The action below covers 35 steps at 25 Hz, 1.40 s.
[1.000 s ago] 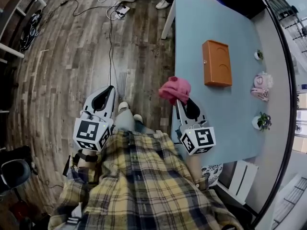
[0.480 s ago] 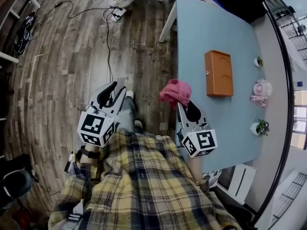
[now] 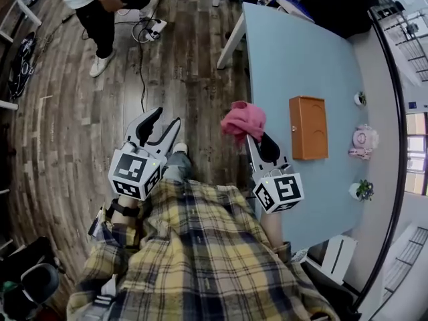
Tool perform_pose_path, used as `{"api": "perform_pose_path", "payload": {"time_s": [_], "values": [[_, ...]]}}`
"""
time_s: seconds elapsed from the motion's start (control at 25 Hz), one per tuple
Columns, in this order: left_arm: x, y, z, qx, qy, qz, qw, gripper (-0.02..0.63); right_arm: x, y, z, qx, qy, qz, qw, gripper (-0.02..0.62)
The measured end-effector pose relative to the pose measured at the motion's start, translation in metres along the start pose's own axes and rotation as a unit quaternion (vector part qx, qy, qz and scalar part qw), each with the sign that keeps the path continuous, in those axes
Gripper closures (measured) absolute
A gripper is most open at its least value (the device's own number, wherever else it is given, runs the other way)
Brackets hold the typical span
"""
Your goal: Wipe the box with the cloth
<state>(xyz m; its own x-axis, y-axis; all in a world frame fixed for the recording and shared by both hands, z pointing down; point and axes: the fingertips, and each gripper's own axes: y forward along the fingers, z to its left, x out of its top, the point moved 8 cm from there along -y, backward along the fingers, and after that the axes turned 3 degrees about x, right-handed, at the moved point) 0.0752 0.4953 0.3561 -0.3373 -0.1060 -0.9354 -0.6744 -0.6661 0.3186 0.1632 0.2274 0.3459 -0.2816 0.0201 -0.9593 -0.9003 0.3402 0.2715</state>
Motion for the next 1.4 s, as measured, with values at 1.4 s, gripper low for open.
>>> {"api": "perform_pose_path", "payload": {"time_s": [1.4], "values": [[0.076,0.269,0.027,-0.172,0.032,0.057,0.9829,0.388,0.013,0.062,-0.171,-0.207,0.12,0.005,0.971,0.508]]}}
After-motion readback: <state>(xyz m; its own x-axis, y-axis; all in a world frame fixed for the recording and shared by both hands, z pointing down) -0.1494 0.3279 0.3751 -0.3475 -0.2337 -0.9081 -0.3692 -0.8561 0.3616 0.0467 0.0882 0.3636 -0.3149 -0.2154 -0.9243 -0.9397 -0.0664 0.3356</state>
